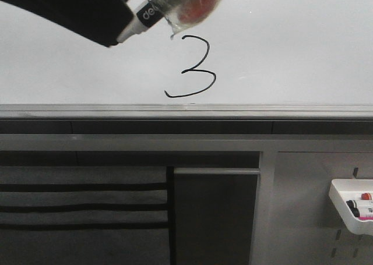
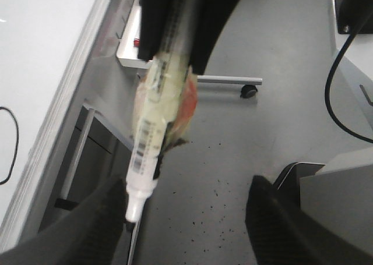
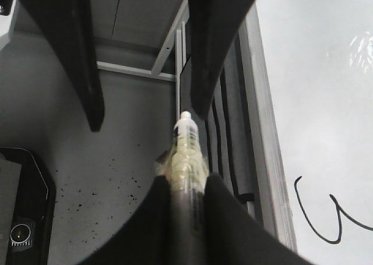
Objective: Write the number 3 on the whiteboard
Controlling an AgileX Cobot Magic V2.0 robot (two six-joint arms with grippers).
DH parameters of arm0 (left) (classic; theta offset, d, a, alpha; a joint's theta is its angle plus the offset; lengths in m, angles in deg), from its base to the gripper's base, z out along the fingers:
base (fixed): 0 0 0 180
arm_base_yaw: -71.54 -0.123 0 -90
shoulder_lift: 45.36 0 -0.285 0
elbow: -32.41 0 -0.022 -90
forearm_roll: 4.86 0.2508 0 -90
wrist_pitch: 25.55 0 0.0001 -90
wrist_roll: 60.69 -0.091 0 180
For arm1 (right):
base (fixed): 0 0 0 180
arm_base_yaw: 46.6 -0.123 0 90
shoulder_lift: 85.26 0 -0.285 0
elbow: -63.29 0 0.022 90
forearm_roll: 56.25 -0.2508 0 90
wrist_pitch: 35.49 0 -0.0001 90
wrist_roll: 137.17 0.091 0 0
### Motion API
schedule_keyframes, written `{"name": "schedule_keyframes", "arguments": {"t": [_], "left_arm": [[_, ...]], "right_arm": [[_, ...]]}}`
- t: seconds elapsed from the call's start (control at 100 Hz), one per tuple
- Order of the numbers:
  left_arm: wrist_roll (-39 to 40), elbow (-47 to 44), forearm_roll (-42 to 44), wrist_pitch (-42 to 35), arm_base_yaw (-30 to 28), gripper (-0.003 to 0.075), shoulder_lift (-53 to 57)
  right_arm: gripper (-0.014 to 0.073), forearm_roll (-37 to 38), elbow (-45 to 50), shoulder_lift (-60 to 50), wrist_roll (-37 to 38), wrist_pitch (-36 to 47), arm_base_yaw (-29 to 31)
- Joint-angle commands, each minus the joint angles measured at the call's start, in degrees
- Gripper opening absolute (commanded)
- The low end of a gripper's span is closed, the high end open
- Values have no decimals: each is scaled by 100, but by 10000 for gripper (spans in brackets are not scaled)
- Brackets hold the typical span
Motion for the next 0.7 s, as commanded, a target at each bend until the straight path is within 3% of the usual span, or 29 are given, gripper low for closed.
{"name": "schedule_keyframes", "arguments": {"t": [0.0,0.31,0.53,0.69], "left_arm": [[-42,327,-103,-290,142,419,-161],[-42,478,-101,-578,151,402,-549],[-42,478,-101,-590,151,176,-549],[-42,478,-101,-590,151,59,-549]], "right_arm": [[-5,-189,-146,-92,-68,289,-11],[-5,-189,-146,-92,-68,280,-11],[-5,-189,-146,-92,-68,241,-11],[-5,-189,-146,-92,-68,215,-11]]}}
